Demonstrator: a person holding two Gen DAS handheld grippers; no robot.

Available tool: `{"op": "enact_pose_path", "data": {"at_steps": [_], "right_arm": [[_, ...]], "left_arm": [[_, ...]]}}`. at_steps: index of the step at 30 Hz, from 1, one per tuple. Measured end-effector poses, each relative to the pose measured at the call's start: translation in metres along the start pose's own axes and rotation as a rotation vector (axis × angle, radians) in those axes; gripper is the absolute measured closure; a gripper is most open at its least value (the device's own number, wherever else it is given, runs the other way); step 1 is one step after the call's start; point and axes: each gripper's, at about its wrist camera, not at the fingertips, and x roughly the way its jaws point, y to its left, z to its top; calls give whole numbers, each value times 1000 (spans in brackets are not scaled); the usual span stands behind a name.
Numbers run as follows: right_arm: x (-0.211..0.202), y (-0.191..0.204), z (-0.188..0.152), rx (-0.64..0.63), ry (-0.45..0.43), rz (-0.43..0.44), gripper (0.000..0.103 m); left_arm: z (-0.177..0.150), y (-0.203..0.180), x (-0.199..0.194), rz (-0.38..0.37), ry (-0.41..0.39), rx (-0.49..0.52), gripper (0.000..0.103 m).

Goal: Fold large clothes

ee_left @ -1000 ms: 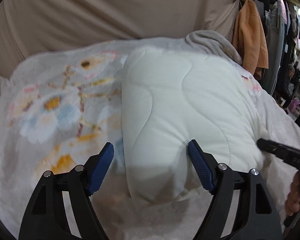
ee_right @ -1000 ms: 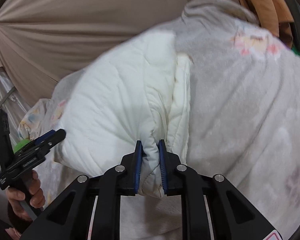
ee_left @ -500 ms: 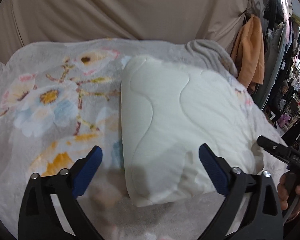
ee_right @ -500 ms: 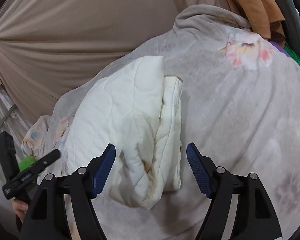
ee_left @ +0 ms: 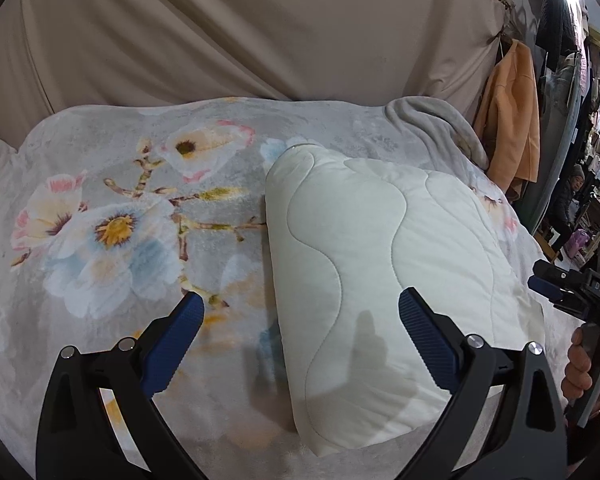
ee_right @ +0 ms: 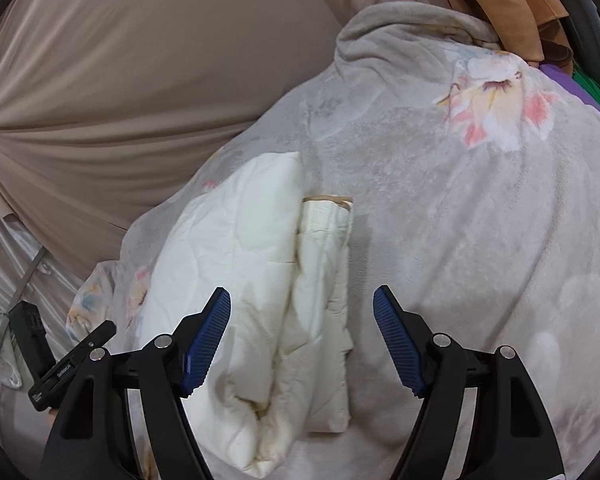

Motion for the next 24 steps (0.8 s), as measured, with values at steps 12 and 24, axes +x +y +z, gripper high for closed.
{"op": "enact_pose_path", "data": {"at_steps": [12, 24], "right_arm": [[70, -12, 11, 29, 219, 130, 30], [87, -10, -1, 36, 314, 229, 30]], "left_arm": [[-6, 14, 56, -164, 134, -91, 5], [-11, 22, 86, -342, 216, -170, 5]]}}
